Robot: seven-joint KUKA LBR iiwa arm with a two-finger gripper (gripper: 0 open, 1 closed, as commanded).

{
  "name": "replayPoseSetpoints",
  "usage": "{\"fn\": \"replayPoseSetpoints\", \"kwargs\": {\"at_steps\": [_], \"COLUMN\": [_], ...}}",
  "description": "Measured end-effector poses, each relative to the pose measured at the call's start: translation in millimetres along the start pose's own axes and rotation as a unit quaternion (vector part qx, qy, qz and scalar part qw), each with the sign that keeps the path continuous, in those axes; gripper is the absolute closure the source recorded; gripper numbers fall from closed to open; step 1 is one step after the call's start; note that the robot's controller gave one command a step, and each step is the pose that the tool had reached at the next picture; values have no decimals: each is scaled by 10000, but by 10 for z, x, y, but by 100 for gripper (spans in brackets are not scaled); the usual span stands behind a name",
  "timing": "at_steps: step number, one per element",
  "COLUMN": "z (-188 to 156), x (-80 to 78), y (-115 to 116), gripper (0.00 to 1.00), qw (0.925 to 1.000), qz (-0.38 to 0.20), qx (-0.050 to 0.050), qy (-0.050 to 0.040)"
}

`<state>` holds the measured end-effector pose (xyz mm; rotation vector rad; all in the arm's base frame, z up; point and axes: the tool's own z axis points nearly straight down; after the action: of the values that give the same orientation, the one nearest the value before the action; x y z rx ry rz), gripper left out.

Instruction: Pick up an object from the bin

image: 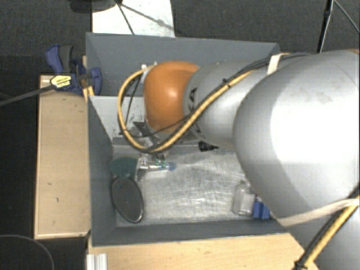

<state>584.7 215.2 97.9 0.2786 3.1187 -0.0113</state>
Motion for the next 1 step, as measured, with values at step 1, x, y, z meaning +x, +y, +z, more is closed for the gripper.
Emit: {"fn": "replayPoseSetpoints", "kwargs": {"at_steps": [1], "z": [268], "x": [61], "y": [172], "gripper": [0], "qw": [9944], "qz": [-1055], "qx": [-26], "qy": [46]}}
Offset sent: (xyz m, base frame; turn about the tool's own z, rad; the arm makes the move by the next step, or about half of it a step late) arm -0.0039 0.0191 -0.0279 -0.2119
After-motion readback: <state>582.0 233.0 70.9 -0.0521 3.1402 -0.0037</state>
